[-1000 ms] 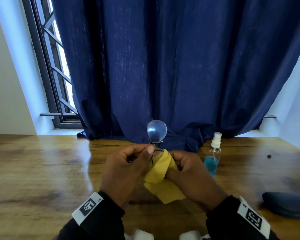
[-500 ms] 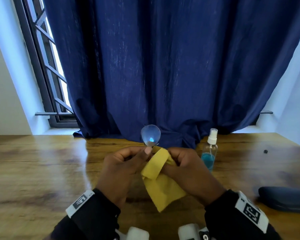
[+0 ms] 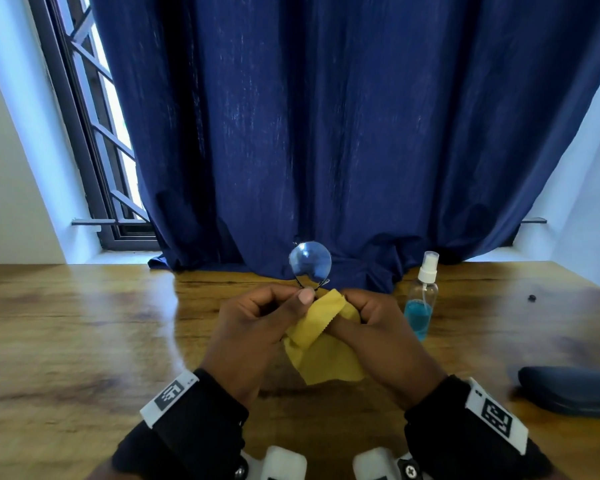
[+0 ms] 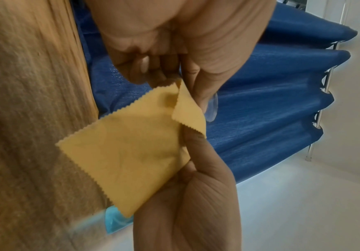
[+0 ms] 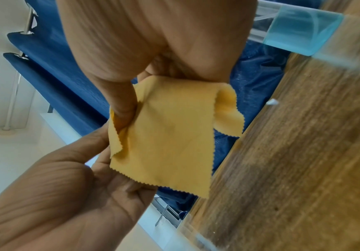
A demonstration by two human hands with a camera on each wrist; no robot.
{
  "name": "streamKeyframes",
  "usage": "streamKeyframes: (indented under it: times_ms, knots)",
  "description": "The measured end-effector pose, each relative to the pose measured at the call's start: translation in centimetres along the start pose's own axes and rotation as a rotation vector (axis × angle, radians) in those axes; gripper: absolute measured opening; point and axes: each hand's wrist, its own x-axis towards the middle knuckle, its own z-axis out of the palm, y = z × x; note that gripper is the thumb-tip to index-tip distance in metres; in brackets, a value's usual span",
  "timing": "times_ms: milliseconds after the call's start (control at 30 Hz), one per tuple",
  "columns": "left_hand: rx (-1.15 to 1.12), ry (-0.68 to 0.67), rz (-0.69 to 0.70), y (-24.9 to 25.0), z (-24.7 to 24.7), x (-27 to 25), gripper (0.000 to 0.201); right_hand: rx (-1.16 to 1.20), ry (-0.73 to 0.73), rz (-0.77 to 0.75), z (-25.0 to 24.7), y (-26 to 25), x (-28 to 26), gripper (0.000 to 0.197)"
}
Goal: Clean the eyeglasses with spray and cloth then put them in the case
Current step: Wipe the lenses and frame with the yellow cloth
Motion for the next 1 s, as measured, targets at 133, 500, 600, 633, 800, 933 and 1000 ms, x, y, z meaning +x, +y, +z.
streamKeyframes:
  times_ms: [133, 500, 600, 633, 800, 933, 1000]
  knots:
    - [0.019, 0.044, 0.028, -0.1, 0.0, 0.0, 0.024, 0.013, -0.012, 0.025, 0.1, 0.0, 0.2, 0.013]
    - [0.008, 0.089, 0.059, -0.2, 0.4, -0.2, 0.013, -0.013, 0.071, 0.081, -0.8, 0.7, 0.6, 0.014]
    - [0.009, 0.037, 0.028, -0.2, 0.4, -0.4, 0.018, -0.046, 0.093, 0.11, -0.6, 1.1, 0.7, 0.025]
    - [0.012, 0.029, 0.016, -0.3, 0.4, -0.3, 0.018, -0.065, 0.102, 0.107, -0.6, 1.2, 0.7, 0.024]
    - [0.084, 0.041, 0.021, -0.1, 0.6, -0.4, 0.015, -0.085, 0.155, 0.128, -0.8, 0.9, 0.8, 0.027]
    - [0.107, 0.058, 0.071, 0.2, 0.6, -0.5, 0.025, -0.189, 0.093, 0.063, -0.9, 1.1, 0.7, 0.025]
    - [0.128, 0.049, 0.094, 0.3, 0.5, -0.5, 0.026, -0.201, 0.057, 0.008, -0.9, 0.8, 0.7, 0.023]
